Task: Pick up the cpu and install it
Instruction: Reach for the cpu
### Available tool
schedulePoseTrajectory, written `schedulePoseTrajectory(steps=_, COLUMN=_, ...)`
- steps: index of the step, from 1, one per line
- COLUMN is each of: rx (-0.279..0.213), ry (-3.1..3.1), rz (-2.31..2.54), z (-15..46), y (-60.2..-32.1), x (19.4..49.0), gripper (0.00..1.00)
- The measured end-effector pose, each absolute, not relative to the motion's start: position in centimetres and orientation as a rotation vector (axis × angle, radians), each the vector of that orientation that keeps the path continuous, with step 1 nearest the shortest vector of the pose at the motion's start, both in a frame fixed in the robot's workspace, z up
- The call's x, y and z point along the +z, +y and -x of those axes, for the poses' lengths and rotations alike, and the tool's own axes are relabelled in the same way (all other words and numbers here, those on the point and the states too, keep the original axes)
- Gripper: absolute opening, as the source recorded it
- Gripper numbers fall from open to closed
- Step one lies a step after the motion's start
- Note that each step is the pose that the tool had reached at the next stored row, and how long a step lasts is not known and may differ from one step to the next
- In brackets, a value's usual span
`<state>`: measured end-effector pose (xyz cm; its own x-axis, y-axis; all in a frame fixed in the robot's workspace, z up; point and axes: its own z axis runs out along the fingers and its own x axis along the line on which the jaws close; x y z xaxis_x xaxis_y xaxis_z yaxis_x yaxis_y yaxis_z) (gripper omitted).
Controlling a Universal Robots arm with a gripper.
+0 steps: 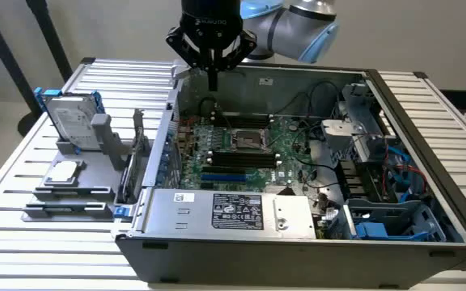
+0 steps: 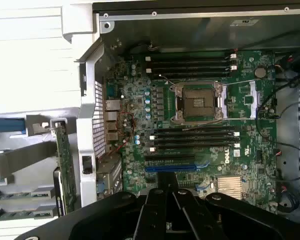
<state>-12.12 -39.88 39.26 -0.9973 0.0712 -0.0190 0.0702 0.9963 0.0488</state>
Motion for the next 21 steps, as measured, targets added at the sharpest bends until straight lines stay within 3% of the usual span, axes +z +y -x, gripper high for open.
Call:
schedulePoseTrajectory(steps=12, rx=0.075, ry=3.118, rz=-0.110, z=12.2, y=-39.9, x=39.3, gripper=0.11)
schedulePoseTrajectory(steps=21, rx=0.075, ry=3.120, rz=-0.110, z=16.2, y=-39.9, x=39.1, gripper=0.11)
